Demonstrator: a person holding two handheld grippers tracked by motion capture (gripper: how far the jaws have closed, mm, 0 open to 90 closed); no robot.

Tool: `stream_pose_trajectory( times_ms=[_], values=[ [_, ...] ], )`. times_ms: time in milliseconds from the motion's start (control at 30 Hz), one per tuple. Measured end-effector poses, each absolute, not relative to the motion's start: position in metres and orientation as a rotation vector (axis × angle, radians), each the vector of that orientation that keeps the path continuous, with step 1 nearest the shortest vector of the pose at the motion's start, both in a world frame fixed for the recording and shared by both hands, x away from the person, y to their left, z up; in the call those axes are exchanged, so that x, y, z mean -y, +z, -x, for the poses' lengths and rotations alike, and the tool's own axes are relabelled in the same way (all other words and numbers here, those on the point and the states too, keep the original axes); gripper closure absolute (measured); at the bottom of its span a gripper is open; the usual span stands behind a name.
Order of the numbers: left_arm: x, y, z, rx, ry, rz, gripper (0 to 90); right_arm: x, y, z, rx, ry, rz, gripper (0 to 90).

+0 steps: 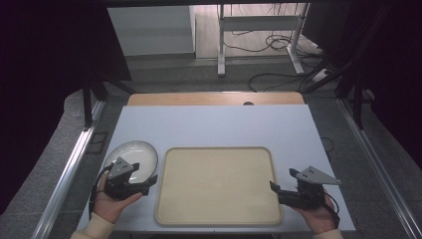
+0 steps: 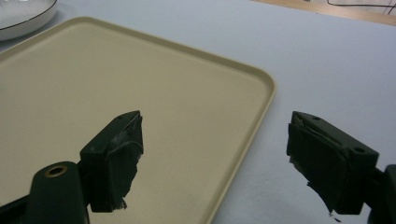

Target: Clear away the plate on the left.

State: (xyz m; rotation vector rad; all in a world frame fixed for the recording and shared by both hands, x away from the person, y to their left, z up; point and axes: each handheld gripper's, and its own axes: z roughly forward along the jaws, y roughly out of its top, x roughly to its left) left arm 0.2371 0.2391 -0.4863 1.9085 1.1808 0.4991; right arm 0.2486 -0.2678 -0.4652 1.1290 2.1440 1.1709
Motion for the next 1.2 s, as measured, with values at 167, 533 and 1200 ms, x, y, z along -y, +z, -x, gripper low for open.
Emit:
stream_pose_trajectory(
  times_ms=[167,533,1200],
  values=[
    [-0.240,-0.487,-0.237,-1.186,0.486,-1.906,19.1,0.266,-0.468,-0.249,-2.162,1.154,-1.122,18.0],
    [-0.240,-0.488,-0.237,-1.210,0.472,-1.909,18.5,0.269,-0.470,-0.248,-2.156,1.135,-1.131,16.2],
    [-0.240,-0.448,-0.248,-1.191,0.478,-1.908,25.8,0.269,-0.472,-0.251,-2.186,1.154,-1.129,16.8]
  ],
)
